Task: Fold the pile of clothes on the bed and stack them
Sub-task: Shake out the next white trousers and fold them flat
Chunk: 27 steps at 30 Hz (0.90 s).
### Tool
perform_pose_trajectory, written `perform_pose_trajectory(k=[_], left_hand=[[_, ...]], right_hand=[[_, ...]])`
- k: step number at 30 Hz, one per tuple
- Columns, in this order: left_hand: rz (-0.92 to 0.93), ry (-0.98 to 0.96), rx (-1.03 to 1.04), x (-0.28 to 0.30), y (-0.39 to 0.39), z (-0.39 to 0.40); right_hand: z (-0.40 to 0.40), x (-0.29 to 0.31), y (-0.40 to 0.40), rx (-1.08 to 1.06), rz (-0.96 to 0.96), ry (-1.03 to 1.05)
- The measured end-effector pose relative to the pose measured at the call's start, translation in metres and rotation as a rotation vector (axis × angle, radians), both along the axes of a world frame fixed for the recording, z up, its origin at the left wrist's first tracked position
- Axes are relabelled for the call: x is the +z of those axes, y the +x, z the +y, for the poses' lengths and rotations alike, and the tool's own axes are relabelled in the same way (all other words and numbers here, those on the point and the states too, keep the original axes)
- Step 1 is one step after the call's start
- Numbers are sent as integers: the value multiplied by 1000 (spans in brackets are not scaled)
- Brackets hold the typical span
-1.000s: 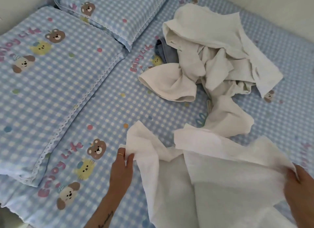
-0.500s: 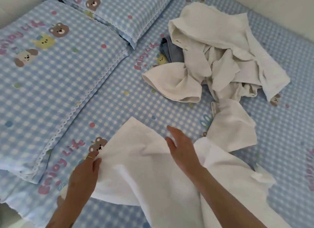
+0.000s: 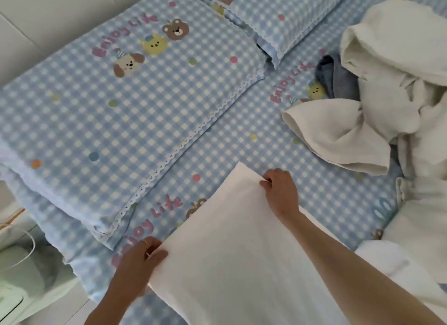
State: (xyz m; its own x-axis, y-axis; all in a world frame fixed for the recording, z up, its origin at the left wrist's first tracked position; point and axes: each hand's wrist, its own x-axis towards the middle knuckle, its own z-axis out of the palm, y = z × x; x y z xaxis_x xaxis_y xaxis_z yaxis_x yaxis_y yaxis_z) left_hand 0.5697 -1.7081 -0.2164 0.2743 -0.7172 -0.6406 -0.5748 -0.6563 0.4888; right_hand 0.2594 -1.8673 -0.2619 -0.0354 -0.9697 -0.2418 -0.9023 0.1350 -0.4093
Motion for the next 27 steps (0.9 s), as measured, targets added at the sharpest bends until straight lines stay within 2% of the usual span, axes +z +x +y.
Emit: perform_pose_trajectory(k=[2,4,7,8,10,12,15,17,19,20,23,27], left_hand=[[-90,-52,-13,-8,-3,-4],[-158,-4,-85,-17,-15,-7],[-485,41,-291,-24,-32,-13],[-579,-1,-340,-25,-37,-12],[-651,-245,-380,-14,-70,-7],[-508,-505,-466,-3,-124,1],[-177,-642,-669,18,-222,12],[-30,-656,-873,30,-293,19],[45,-658,-1075,37,-357,22],[52,-643,-1187,39,-385,21],[-120,-661,-1510,34,-439,12],[-211,-647,-1660,22,-454,3]], right_hand=[[-8,-9,-3,-27,-11,61],[-14,-13,-3,-51,-25,144],[-5,1,0,-97,-108,105],[9,11,-1,-130,-176,61],[57,37,-24,-267,-300,-43],[119,62,-70,-443,-274,-172],[214,84,-164,-812,-76,-244],[268,91,-224,-1091,12,-137],[303,87,-265,-1281,1,8],[313,83,-281,-1324,-16,53],[324,61,-317,-1359,-90,106],[316,37,-364,-1441,-335,122]])
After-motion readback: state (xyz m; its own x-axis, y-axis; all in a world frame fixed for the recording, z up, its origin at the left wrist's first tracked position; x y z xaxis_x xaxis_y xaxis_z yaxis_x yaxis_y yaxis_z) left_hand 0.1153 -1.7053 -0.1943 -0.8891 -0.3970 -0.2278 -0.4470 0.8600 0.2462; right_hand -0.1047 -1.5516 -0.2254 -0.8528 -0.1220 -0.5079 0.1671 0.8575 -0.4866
